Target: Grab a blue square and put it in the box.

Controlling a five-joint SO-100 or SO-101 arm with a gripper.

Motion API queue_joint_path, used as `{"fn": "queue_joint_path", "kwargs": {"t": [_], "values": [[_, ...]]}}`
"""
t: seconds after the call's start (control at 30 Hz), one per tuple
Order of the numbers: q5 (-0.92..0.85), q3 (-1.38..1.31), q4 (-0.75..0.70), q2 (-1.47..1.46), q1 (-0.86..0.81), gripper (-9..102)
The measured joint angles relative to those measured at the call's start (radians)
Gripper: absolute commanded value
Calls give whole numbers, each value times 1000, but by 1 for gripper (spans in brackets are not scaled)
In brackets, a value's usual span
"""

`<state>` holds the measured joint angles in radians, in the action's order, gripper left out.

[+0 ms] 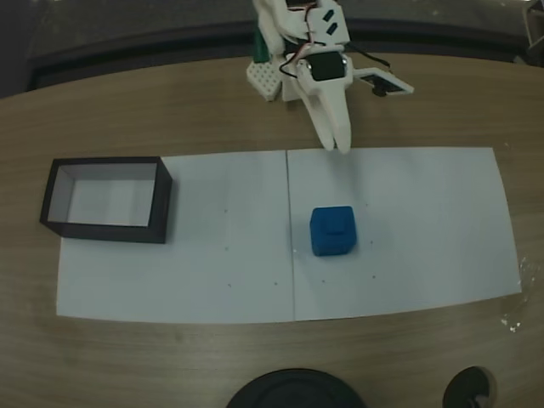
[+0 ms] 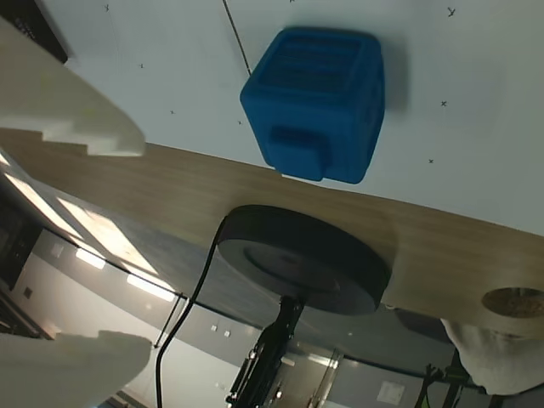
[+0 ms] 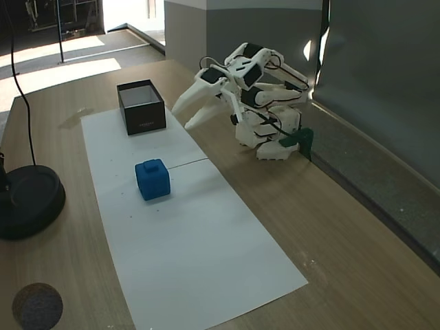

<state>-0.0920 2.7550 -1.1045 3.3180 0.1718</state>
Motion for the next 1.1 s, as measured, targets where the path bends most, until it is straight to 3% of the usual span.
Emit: {"fn": "queue_joint_path", "kwargs": {"t": [0.33, 0.47, 0.67, 1.1], "values": [[78, -529, -129, -782, 2, 33], [155, -782, -230, -1091, 3, 39], [178, -1017, -376, -1509, 18, 40], [178, -1235, -373, -1898, 9, 40]]}}
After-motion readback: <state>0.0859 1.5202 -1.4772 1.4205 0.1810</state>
